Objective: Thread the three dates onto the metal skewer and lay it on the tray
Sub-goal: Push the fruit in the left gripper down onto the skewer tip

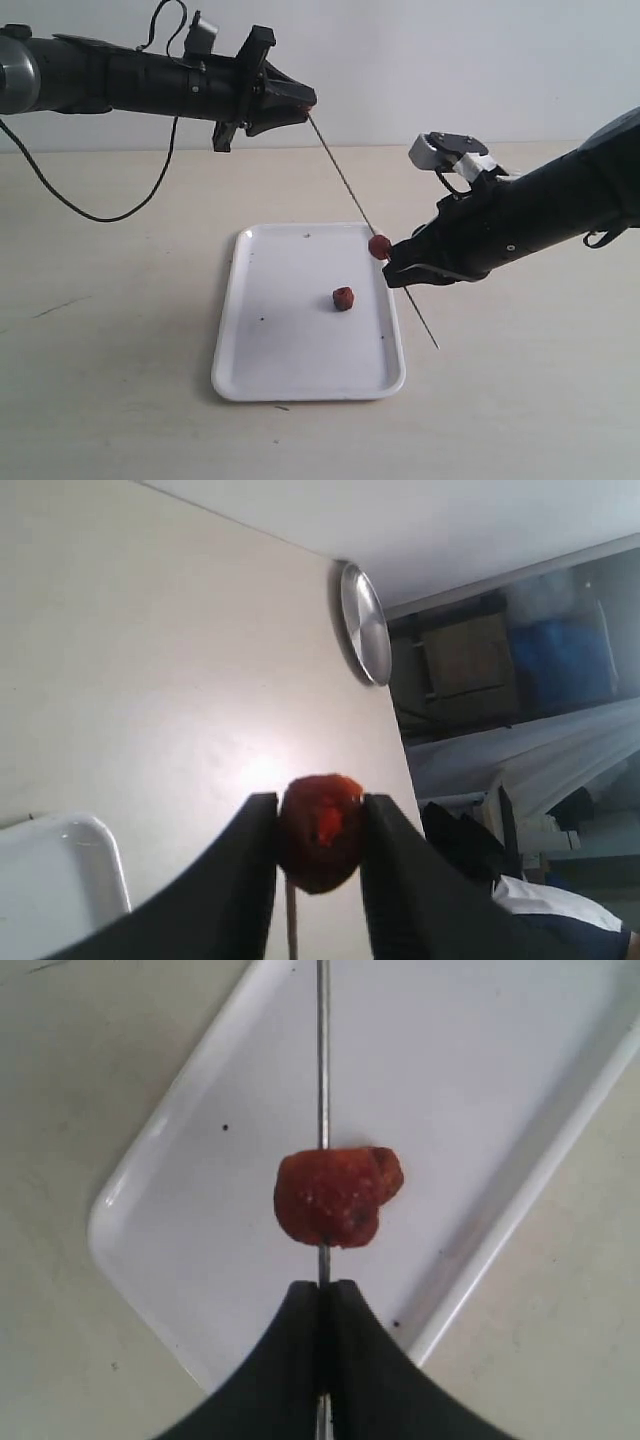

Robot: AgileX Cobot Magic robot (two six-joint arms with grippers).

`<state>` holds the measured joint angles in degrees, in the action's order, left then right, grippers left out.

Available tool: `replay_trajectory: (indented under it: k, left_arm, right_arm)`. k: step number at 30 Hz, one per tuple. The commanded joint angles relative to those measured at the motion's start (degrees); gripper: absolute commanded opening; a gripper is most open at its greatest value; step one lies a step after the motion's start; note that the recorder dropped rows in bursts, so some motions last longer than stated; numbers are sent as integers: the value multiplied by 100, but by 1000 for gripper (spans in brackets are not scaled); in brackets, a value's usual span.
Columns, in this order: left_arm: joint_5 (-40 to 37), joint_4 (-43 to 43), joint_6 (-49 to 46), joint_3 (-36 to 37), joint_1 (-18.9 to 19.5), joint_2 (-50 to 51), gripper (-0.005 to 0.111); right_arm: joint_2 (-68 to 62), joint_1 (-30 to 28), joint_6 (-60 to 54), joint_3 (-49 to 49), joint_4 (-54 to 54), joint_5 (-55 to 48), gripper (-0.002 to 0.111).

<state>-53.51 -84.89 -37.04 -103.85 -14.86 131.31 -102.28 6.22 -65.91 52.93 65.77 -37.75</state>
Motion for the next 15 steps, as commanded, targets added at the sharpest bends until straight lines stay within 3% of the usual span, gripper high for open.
replay_trajectory:
  k: [1,15]
  left_arm:
    - [136,-141,-22,1,134,-76,29]
    - [-147,-52,-22,1,156,-76,29]
  right_arm:
    - [36,-23,168,0,-185,-28,0]
    - [36,-23,-231,0,155,-273,0]
